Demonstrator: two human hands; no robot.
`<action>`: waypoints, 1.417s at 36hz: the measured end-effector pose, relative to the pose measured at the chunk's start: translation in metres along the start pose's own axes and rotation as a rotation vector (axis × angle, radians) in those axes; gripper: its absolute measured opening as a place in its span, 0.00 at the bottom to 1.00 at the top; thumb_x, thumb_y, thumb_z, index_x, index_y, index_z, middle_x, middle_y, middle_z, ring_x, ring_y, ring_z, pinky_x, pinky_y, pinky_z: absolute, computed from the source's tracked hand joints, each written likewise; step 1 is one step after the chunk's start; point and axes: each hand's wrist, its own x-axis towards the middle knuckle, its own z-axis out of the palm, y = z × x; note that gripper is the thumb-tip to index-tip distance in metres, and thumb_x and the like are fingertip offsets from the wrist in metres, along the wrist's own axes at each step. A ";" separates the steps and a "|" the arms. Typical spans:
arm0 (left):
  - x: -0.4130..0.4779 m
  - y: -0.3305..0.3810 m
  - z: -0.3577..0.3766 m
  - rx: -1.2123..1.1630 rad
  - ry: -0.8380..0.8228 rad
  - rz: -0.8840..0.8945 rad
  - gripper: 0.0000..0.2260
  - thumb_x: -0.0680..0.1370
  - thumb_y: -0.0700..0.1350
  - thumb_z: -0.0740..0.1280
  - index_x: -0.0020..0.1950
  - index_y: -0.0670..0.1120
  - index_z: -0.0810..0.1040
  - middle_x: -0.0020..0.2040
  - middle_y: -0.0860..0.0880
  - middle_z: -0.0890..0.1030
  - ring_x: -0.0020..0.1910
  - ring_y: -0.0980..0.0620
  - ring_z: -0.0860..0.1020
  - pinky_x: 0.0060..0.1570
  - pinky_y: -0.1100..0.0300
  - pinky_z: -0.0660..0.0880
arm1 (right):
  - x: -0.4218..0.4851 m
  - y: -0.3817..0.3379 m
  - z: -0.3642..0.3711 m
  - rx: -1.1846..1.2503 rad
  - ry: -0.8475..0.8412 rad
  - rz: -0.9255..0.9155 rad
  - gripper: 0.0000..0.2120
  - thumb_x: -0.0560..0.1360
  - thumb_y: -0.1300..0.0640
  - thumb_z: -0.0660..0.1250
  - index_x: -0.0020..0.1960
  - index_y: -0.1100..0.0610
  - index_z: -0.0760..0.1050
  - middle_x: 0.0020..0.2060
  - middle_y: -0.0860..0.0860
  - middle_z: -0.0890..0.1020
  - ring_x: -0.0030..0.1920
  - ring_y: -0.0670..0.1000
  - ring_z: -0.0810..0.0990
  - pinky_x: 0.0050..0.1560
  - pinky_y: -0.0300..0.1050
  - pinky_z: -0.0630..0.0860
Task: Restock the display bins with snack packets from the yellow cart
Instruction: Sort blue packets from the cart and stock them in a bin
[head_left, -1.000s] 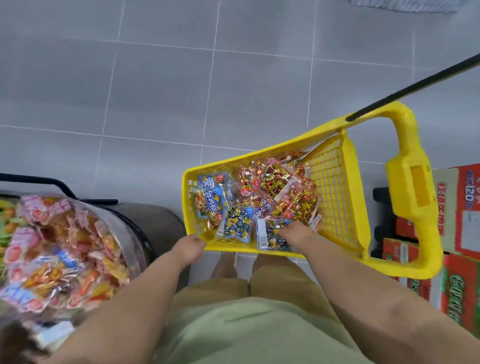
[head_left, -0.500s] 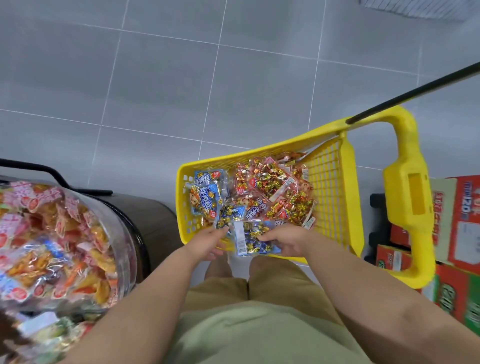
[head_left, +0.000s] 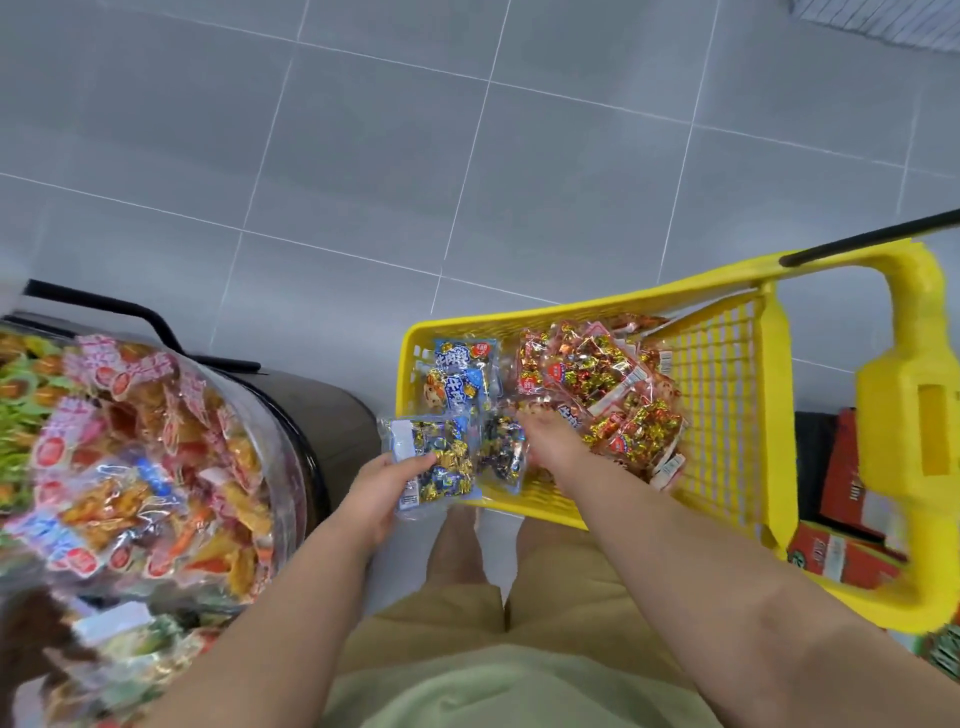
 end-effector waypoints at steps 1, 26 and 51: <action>0.002 -0.001 -0.007 0.003 0.026 0.006 0.10 0.75 0.36 0.69 0.56 0.38 0.79 0.45 0.40 0.84 0.39 0.44 0.83 0.42 0.52 0.80 | 0.008 0.004 0.001 -0.096 0.049 0.020 0.11 0.78 0.49 0.61 0.42 0.54 0.68 0.35 0.54 0.72 0.35 0.51 0.71 0.42 0.43 0.67; -0.003 0.027 -0.031 0.062 -0.027 0.006 0.04 0.80 0.38 0.62 0.53 0.41 0.75 0.47 0.39 0.82 0.40 0.43 0.81 0.46 0.46 0.78 | -0.037 0.005 -0.017 -0.007 0.314 -0.136 0.07 0.75 0.58 0.67 0.52 0.59 0.77 0.40 0.52 0.79 0.41 0.52 0.77 0.46 0.46 0.72; 0.006 0.040 -0.062 -0.206 -0.131 -0.025 0.12 0.80 0.44 0.62 0.59 0.39 0.76 0.48 0.40 0.84 0.42 0.43 0.84 0.45 0.49 0.80 | -0.047 -0.026 0.064 -0.072 0.081 -0.557 0.17 0.73 0.67 0.64 0.55 0.50 0.77 0.56 0.54 0.77 0.49 0.46 0.78 0.51 0.36 0.74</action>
